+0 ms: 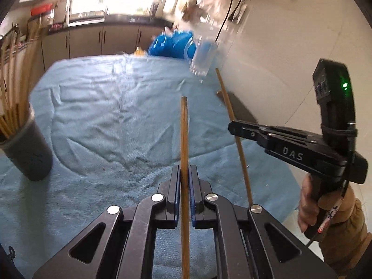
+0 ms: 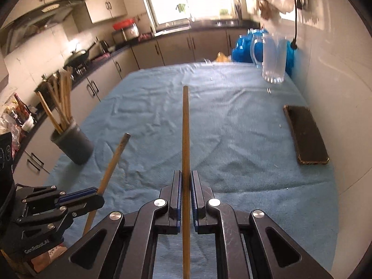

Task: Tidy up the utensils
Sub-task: 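Carry both chopsticks into the black holder and open both tools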

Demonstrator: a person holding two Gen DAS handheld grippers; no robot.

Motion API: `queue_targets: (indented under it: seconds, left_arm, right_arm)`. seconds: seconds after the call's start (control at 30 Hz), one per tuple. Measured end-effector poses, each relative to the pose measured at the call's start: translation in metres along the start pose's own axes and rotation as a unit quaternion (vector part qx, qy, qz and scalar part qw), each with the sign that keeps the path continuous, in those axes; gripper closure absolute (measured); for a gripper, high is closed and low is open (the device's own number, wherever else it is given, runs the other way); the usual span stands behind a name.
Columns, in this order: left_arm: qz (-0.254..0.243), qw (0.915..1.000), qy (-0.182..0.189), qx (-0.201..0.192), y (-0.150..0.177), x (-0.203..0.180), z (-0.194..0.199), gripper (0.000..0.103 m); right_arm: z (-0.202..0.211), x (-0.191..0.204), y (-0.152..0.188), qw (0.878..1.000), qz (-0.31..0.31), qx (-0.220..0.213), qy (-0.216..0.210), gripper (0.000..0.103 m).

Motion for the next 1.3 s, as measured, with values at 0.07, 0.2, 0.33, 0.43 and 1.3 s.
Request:
queue_targets:
  seconds: [0.07, 0.2, 0.33, 0.43, 1.3]
  left_arm:
    - [0.002, 0.9998, 0.006, -0.019, -0.001, 0.001, 0.014, 0.097]
    - [0.010, 0.9977, 0.020, -0.064, -0.006, 0.008, 0.047, 0.097]
    - [0.034, 0.9929, 0.010, -0.113, -0.015, 0.027, 0.084, 0.097]
    - [0.061, 0.9871, -0.003, -0.148, -0.021, 0.048, 0.108, 0.097]
    - [0.091, 0.9554, -0.133, -0.247, -0.090, 0.169, 0.213, 0.097]
  right_arm:
    - [0.010, 0.005, -0.002, 1.000, -0.001, -0.019, -0.007, 0.095]
    - [0.023, 0.018, -0.010, 0.999, -0.001, -0.045, -0.027, 0.095]
    - [0.030, 0.039, -0.021, 0.996, 0.003, -0.071, -0.051, 0.095]
    - [0.033, 0.055, -0.032, 0.994, 0.008, -0.088, -0.072, 0.095]
    - [-0.027, 0.220, -0.171, 0.962, 0.022, -0.216, -0.166, 0.095]
Point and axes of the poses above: each gripper's, at about its wrist camera, not at the fingertips, and z roughly against the way its jaws point, x to its left, y to its underside, the point moved 2 cm from there along -z, roughly the way its jaws point, and after that the axes turned 6 degrees about z, right-handed, at the moved point
